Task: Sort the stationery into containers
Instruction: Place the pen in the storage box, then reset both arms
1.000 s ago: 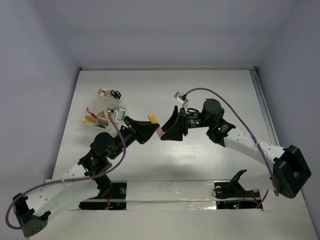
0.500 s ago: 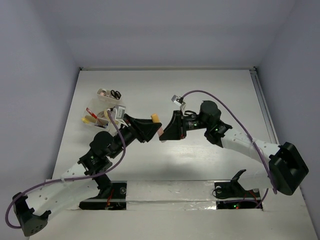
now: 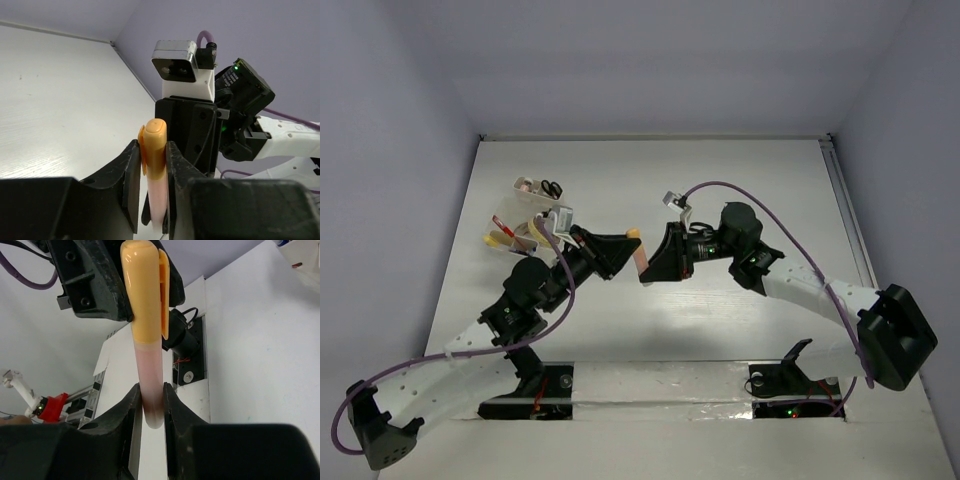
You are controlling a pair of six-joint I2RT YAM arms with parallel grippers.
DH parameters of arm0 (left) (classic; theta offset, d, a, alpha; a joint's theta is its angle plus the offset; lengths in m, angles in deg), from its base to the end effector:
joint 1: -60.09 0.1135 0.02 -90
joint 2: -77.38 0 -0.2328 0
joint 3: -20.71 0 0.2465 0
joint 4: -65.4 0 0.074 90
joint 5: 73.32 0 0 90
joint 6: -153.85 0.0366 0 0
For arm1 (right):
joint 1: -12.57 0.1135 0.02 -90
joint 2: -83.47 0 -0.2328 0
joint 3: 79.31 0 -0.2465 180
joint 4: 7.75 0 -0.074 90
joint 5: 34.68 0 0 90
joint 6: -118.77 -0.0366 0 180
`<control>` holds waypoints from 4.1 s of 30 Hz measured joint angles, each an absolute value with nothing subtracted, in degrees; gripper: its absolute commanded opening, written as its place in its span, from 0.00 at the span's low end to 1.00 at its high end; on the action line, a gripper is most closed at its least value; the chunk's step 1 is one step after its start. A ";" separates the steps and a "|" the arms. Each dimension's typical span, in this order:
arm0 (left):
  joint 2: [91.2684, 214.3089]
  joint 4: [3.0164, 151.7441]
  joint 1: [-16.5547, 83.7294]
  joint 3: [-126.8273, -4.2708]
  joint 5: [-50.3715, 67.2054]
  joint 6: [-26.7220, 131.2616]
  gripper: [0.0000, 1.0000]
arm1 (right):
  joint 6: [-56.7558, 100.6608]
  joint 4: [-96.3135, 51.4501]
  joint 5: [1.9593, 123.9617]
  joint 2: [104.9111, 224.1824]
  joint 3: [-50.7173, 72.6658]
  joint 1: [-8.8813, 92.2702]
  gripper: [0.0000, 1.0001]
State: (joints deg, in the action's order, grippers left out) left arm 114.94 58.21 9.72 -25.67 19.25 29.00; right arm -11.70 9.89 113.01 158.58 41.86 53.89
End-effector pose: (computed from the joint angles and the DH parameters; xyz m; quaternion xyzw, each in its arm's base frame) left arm 0.1195 -0.1417 0.3237 0.0635 0.5985 -0.5306 0.5968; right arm 0.1976 0.2149 0.2716 -0.3497 0.6094 0.6651 0.2530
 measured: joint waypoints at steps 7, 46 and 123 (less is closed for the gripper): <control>114.79 60.22 9.67 -27.47 21.32 30.27 0.00 | -11.48 10.54 112.77 158.47 42.29 53.89 0.72; 132.67 86.47 56.84 -46.50 59.14 52.08 0.00 | 2.42 -9.56 93.67 133.05 53.68 53.91 0.93; 92.34 79.89 51.81 -37.35 15.57 41.48 0.99 | 6.48 -23.62 36.47 100.53 52.57 53.93 1.00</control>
State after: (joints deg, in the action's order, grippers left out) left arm 92.34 79.89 51.81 -37.35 15.57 41.48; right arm 6.48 -23.62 36.47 100.53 52.57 53.93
